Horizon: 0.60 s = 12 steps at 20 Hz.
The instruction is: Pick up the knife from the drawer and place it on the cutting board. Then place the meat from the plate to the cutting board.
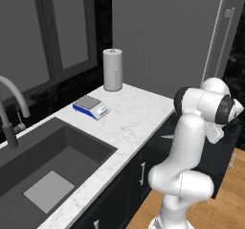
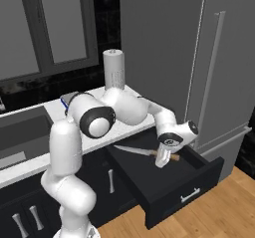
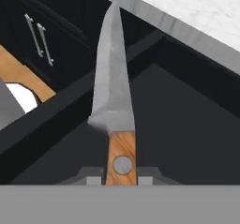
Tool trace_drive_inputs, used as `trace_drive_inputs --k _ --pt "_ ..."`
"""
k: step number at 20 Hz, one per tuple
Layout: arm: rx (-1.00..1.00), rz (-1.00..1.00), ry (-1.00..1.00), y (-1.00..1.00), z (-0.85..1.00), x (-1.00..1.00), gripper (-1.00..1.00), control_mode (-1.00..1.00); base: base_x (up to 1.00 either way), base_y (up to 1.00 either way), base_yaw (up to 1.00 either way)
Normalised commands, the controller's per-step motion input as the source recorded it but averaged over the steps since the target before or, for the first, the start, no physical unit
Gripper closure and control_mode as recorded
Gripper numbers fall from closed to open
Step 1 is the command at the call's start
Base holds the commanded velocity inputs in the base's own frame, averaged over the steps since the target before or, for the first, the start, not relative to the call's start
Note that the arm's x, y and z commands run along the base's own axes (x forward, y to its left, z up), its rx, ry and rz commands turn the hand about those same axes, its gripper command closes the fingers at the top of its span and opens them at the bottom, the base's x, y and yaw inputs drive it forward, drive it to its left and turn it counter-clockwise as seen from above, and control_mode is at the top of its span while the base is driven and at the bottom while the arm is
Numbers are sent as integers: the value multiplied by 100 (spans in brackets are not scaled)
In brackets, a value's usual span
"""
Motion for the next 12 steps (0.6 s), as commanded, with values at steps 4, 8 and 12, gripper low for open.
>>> trace_drive_inputs --k 4,8,12 --pt "0 -3 0 49 100 -45 100 -100 0 0 0" --pt "0 -10 0 62 97 -29 100 -100 0 0 0" --pt "-2 -16 5 63 87 -2 100 -100 0 0 0"
